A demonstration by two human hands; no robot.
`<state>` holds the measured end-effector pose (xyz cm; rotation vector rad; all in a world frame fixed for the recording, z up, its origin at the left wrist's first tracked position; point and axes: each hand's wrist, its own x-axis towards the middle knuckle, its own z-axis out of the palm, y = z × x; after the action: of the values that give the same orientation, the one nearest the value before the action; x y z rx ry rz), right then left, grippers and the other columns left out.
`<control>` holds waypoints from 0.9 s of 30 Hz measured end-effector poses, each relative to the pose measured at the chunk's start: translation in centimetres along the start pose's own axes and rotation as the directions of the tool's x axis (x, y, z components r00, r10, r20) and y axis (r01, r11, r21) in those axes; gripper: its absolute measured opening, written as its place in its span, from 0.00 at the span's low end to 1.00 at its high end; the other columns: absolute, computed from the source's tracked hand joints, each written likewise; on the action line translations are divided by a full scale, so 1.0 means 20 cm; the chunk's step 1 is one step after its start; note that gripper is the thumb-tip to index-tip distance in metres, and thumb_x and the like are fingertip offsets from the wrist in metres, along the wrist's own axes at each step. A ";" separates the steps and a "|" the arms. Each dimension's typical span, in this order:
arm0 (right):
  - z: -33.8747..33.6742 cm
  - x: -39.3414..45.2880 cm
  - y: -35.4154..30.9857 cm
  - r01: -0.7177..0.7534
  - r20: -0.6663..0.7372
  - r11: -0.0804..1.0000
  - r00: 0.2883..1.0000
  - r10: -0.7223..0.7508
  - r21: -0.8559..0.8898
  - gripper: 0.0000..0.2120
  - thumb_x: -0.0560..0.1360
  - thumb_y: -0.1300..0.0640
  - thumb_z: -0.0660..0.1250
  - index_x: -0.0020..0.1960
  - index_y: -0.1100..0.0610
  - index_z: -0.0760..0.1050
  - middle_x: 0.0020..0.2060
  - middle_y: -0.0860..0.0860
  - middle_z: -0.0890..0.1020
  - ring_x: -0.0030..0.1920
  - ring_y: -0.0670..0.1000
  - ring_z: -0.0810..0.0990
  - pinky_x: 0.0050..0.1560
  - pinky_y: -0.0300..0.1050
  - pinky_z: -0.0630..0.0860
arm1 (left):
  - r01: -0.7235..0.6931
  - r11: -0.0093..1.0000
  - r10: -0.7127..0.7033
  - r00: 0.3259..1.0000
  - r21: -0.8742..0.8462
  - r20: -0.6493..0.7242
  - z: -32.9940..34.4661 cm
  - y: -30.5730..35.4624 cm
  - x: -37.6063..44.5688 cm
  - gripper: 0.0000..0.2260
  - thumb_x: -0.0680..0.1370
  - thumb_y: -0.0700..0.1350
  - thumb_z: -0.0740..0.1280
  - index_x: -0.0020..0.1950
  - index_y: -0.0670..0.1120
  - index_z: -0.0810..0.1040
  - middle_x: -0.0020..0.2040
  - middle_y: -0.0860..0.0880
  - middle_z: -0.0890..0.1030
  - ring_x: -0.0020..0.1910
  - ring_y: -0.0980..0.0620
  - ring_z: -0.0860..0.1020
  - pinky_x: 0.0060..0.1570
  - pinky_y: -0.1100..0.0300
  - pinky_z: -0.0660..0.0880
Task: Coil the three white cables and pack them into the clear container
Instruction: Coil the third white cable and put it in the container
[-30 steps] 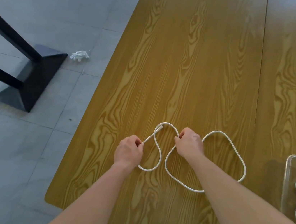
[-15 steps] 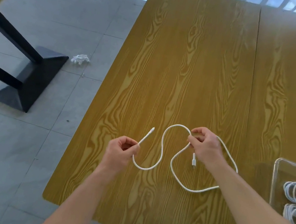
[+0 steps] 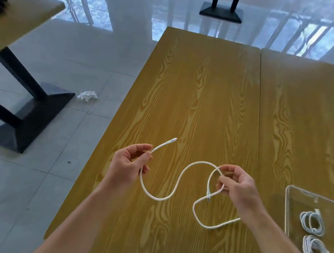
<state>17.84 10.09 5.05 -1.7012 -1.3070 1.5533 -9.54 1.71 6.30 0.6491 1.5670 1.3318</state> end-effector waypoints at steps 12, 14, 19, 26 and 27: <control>-0.06 -0.11 -0.10 0.022 -0.016 0.870 0.999 -0.035 -0.493 0.15 0.79 0.49 0.65 0.65 0.47 0.73 0.53 0.45 0.80 0.53 0.47 0.79 0.53 0.48 0.80 | -0.073 0.945 0.126 0.981 -0.318 0.148 0.22 0.40 -0.13 0.06 0.75 0.37 0.69 0.50 0.42 0.83 0.36 0.46 0.82 0.29 0.53 0.79 0.31 0.62 0.77; -0.04 -0.14 -0.15 0.064 -0.037 0.814 0.994 -0.105 -0.578 0.18 0.80 0.47 0.64 0.69 0.48 0.72 0.58 0.47 0.80 0.55 0.47 0.78 0.54 0.45 0.77 | -0.074 0.940 0.142 0.973 -0.333 0.184 0.26 0.45 -0.15 0.07 0.74 0.38 0.69 0.50 0.42 0.84 0.36 0.46 0.82 0.29 0.53 0.79 0.31 0.62 0.77; 0.07 -0.31 -0.35 0.315 0.231 0.908 0.939 -0.255 -0.277 0.14 0.81 0.45 0.62 0.64 0.45 0.77 0.59 0.41 0.82 0.59 0.40 0.79 0.59 0.38 0.74 | -0.093 0.951 0.161 0.963 -0.294 0.216 0.37 0.54 -0.18 0.06 0.77 0.35 0.68 0.50 0.42 0.83 0.37 0.45 0.82 0.30 0.52 0.80 0.33 0.61 0.79; 0.21 -0.45 -0.45 0.528 0.410 0.837 0.802 -0.434 -0.145 0.08 0.75 0.47 0.71 0.53 0.45 0.78 0.46 0.45 0.85 0.52 0.45 0.83 0.60 0.49 0.78 | -0.072 0.924 0.168 0.959 -0.377 0.228 0.40 0.62 -0.19 0.06 0.78 0.34 0.67 0.50 0.41 0.82 0.36 0.44 0.82 0.32 0.50 0.81 0.32 0.61 0.78; 0.22 -0.46 -0.46 0.518 0.392 0.849 0.805 -0.444 -0.102 0.06 0.75 0.50 0.72 0.52 0.46 0.78 0.44 0.47 0.84 0.51 0.47 0.84 0.60 0.50 0.79 | -0.067 0.916 0.168 0.960 -0.397 0.226 0.40 0.63 -0.19 0.06 0.78 0.34 0.66 0.50 0.41 0.82 0.36 0.44 0.82 0.32 0.50 0.81 0.32 0.61 0.78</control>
<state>11.70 4.82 16.25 -1.0728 -1.9665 1.4840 -3.03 5.32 19.82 0.6440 1.0311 1.5276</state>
